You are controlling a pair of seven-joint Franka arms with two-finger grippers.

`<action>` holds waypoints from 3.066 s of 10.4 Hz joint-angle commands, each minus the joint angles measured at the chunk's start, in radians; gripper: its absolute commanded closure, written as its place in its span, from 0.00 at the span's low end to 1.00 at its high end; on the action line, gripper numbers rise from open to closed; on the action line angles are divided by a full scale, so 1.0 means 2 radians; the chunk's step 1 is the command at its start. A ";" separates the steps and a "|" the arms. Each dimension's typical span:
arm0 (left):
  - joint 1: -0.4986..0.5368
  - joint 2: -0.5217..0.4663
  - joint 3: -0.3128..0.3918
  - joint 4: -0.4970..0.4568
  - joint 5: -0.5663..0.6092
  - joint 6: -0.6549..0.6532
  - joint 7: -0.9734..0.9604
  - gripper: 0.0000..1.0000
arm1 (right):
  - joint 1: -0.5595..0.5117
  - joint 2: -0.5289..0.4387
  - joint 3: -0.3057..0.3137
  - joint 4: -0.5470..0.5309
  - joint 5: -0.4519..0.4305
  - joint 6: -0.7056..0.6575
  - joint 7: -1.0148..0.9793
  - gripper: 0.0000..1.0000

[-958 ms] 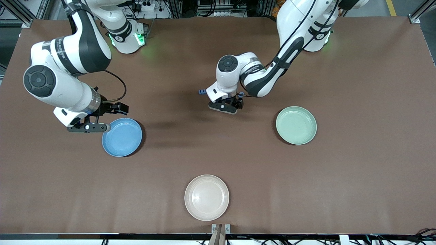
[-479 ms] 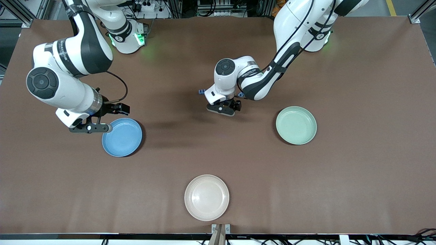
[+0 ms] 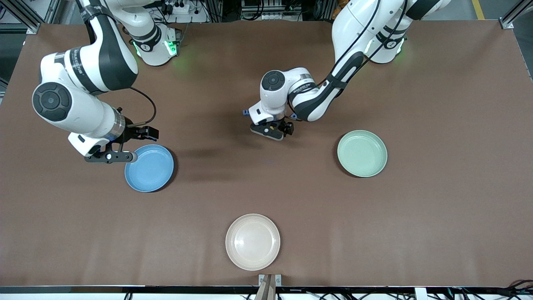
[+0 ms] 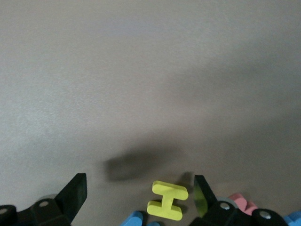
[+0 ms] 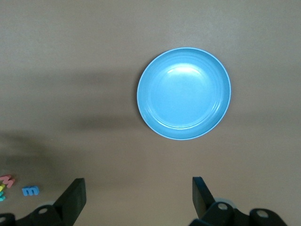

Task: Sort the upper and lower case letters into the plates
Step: 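Close the left gripper on the yellow H and lift it, then carry the H to the green plate while the right gripper reaches letters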

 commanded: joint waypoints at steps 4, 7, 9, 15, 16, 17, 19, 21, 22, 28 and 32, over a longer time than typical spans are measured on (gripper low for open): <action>-0.006 0.004 0.005 -0.001 0.012 0.002 0.082 0.00 | -0.003 -0.005 0.006 -0.013 -0.008 0.001 0.011 0.00; -0.010 0.017 0.005 0.000 0.026 0.001 0.076 0.00 | -0.003 -0.005 0.006 -0.013 -0.008 0.000 0.011 0.00; -0.011 0.018 0.005 -0.002 0.026 -0.001 0.075 0.00 | -0.003 -0.005 0.007 -0.013 -0.008 -0.002 0.010 0.00; -0.011 0.021 0.005 0.001 0.025 -0.003 0.046 0.32 | -0.004 -0.001 0.007 -0.013 -0.008 -0.002 0.010 0.00; -0.012 0.021 0.005 0.001 0.024 -0.003 0.035 0.37 | -0.004 -0.001 0.007 -0.013 -0.008 -0.003 0.010 0.00; -0.015 0.021 0.005 0.002 0.024 -0.003 0.021 0.40 | -0.004 -0.001 0.007 -0.013 -0.008 -0.002 0.011 0.00; -0.015 0.022 0.005 0.002 0.022 -0.004 0.015 0.43 | -0.005 0.001 0.007 -0.013 -0.008 -0.001 0.011 0.00; -0.016 0.022 0.005 0.003 0.020 -0.003 0.015 0.43 | -0.005 0.000 0.007 -0.015 -0.008 -0.001 0.011 0.00; -0.017 0.022 0.005 0.003 0.019 -0.004 0.015 0.44 | -0.005 0.001 0.007 -0.015 -0.008 -0.003 0.011 0.00; -0.017 0.021 0.005 0.004 0.018 -0.006 0.003 0.76 | -0.004 -0.002 0.007 -0.023 -0.008 -0.008 0.011 0.00; -0.012 0.015 0.002 0.030 -0.004 -0.056 0.003 0.90 | -0.005 0.000 0.007 -0.020 -0.007 -0.004 0.016 0.00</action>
